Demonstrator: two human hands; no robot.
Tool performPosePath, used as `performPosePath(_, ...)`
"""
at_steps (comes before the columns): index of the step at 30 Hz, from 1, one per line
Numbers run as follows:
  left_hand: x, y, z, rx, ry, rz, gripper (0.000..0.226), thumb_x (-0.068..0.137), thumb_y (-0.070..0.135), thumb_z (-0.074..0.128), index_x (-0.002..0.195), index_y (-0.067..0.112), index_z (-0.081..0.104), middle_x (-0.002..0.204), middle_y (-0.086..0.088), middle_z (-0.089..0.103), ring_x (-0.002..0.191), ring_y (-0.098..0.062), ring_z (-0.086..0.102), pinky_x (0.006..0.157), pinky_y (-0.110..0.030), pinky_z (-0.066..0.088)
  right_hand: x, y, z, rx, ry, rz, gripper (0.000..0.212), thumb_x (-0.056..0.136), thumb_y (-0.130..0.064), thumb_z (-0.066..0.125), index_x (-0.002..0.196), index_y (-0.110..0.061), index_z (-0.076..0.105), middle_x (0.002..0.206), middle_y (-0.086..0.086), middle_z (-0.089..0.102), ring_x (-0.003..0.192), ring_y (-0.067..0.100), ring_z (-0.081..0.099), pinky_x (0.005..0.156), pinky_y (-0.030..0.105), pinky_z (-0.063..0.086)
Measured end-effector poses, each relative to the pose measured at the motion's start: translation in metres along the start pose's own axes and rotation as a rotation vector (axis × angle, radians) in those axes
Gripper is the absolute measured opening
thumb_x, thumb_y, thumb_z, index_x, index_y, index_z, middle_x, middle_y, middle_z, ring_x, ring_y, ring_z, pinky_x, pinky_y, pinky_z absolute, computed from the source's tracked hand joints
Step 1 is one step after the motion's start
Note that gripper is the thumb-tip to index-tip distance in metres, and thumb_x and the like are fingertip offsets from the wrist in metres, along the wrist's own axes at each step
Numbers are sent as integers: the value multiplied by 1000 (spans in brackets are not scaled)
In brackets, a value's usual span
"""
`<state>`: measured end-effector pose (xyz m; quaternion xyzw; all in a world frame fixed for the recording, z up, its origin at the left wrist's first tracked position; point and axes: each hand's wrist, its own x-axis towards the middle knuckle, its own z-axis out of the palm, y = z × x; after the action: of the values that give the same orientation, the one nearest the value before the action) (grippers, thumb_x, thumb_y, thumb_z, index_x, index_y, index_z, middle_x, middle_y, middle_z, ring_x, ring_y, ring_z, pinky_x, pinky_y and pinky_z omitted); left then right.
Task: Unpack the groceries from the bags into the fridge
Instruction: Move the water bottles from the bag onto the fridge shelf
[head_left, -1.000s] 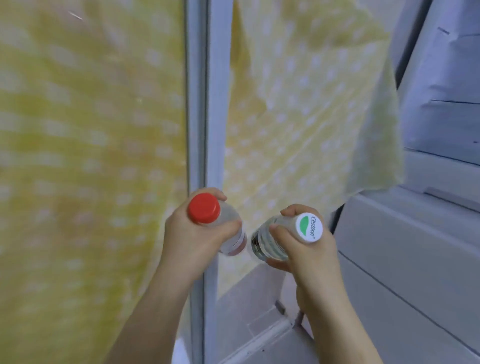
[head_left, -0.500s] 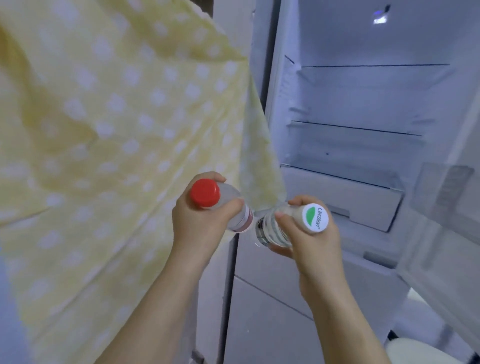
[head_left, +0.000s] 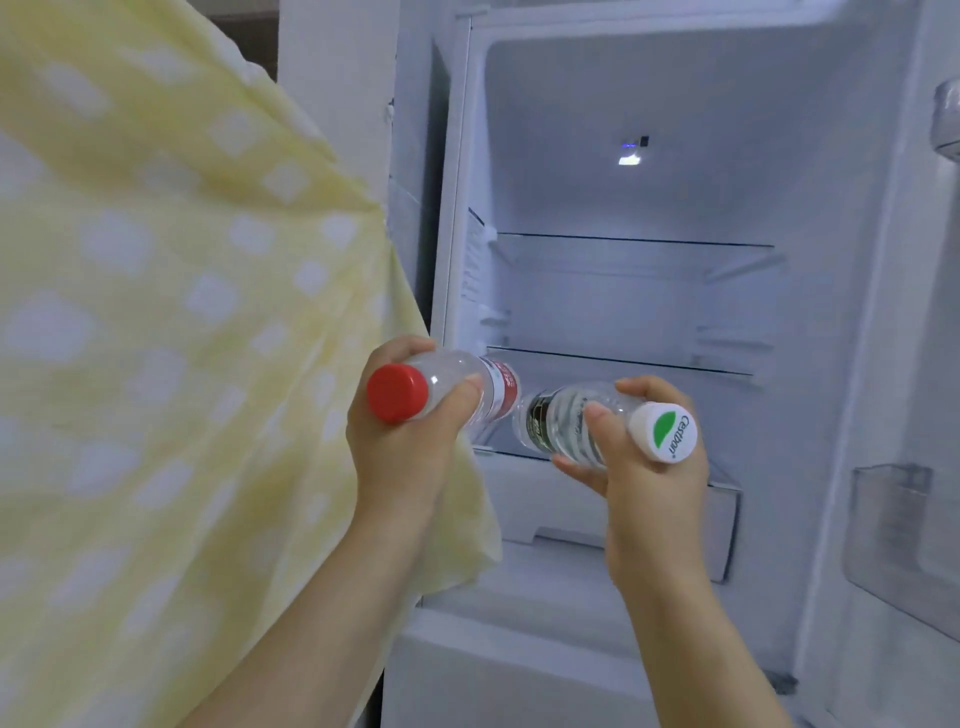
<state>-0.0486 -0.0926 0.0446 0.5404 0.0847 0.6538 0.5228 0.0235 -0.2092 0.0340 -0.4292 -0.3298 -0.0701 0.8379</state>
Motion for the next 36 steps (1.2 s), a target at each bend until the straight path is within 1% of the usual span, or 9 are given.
performPosePath(3,25,-14,20,-40,-25,52,34,54,22,72,80,41,61,81,29,60,87,-7,61,86,-46,53,30,8,8,-8,6,-82,33,82,2,63,82,-31,57,75,-12,55,78,14,61,66,43,60)
performPosePath(6,46,-27,41,-81,-36,156,39,63,9,78,84,36,57,80,28,60,78,9,56,79,-22,50,63,15,13,24,0,-142,30,83,3,62,85,-26,56,81,-10,55,83,16,61,67,42,59)
performPosePath(9,68,-37,65,-121,-52,223,43,68,2,77,86,35,56,84,24,58,78,11,55,70,-8,45,96,21,16,29,-26,-230,30,79,-2,69,85,-28,56,85,-9,56,84,17,61,66,40,60)
performPosePath(14,108,-50,109,-146,-31,302,35,59,22,73,83,42,56,84,35,58,85,7,57,76,-10,45,156,29,19,39,-85,-349,31,78,-2,69,84,-30,57,83,-16,56,85,17,61,67,42,60)
performPosePath(19,141,-60,149,-195,-16,398,45,69,2,76,88,36,54,92,22,56,83,13,55,69,-3,42,217,29,26,89,-174,-455,25,73,-12,66,85,-32,57,87,-19,57,84,12,62,68,42,60)
performPosePath(22,161,-67,169,-210,21,450,45,67,1,76,89,34,54,92,22,56,83,15,54,70,-3,42,250,30,35,98,-210,-490,28,77,-6,66,86,-31,56,75,-25,57,79,12,61,68,43,60)
performPosePath(27,193,-76,188,-169,3,483,44,67,7,77,86,38,53,88,26,55,81,16,53,70,-3,42,289,38,49,66,-207,-497,32,84,2,62,87,-29,54,86,-12,52,83,12,58,69,45,59)
performPosePath(30,216,-82,195,-108,-3,465,35,59,26,73,82,44,53,85,31,56,86,7,54,77,-11,43,308,45,55,36,-212,-456,30,84,2,61,86,-28,55,84,-14,51,81,10,58,69,44,58)
performPosePath(36,254,-88,207,19,-53,517,34,57,28,73,81,43,54,94,18,55,95,-9,54,86,-22,44,343,51,71,-30,-201,-348,26,83,-2,62,84,-27,54,81,-9,50,76,9,56,69,47,58)
